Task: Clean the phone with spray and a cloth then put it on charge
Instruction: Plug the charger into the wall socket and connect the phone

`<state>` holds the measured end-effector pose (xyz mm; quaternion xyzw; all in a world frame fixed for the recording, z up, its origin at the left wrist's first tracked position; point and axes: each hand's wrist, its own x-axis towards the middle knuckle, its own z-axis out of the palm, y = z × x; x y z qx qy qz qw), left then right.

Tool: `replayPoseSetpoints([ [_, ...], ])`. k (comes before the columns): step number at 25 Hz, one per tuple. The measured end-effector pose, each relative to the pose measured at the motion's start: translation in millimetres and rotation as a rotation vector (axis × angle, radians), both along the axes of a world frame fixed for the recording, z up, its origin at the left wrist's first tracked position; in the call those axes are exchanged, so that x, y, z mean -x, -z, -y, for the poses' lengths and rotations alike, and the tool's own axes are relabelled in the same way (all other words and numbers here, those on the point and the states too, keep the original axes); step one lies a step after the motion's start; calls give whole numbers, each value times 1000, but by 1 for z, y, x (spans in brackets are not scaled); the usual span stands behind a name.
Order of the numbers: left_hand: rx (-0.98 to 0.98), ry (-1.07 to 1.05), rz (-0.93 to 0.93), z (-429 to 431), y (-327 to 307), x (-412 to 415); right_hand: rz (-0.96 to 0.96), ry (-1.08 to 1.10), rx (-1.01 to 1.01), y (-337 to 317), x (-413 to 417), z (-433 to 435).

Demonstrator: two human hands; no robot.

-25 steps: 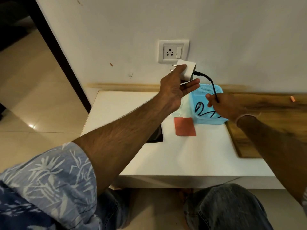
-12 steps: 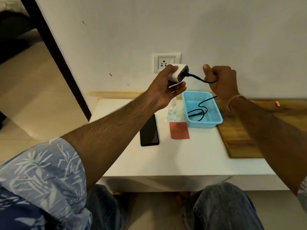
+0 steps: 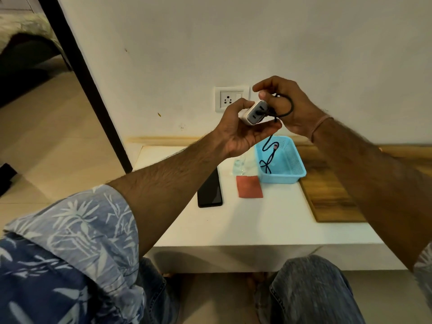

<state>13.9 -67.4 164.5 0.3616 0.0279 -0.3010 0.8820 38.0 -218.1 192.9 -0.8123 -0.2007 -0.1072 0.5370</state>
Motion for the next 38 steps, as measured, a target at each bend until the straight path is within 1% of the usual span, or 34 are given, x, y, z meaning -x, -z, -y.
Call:
replayPoseSetpoints([
  [3,50,-57,-4,1,-5,0,-40,-52,73,-5,3,14],
  [7,94,-96,18,-6,-17,3,-254,-168,24,2,2,45],
  [9,92,-95,17,-11,-22,6,-357,-139,33,17,1,53],
  [10,88,-90,20,-14,-24,7,-415,-114,92,27,1,53],
  [11,88,-80,25,-16,-27,9,-470,-86,207,37,2,51],
  [13,98,-58,39,-22,-35,13,-565,-26,500,59,6,42],
  [14,104,-48,47,-26,-41,15,-595,4,590,72,7,37],
  [15,109,-39,57,-30,-46,17,-613,38,626,85,8,32],
  [17,126,-19,76,-38,-58,20,-623,91,630,108,11,26],
  [20,156,11,92,-49,-73,28,-547,136,559,137,13,22],
  [23,164,-8,113,-58,-81,33,-464,298,309,137,11,18],
  [25,151,-41,119,-64,-81,33,-373,401,198,116,7,23],
  [28,120,-101,120,-73,-73,32,-171,462,151,60,6,26],
  [31,104,-187,94,-83,-61,31,-14,421,90,5,11,21],
  [33,102,-231,69,-91,-52,30,70,395,95,-24,17,13],
  [36,85,-268,52,-102,-41,29,126,364,134,-48,24,0],
  [38,65,-283,50,-108,-35,29,104,341,156,-45,28,-9],
])
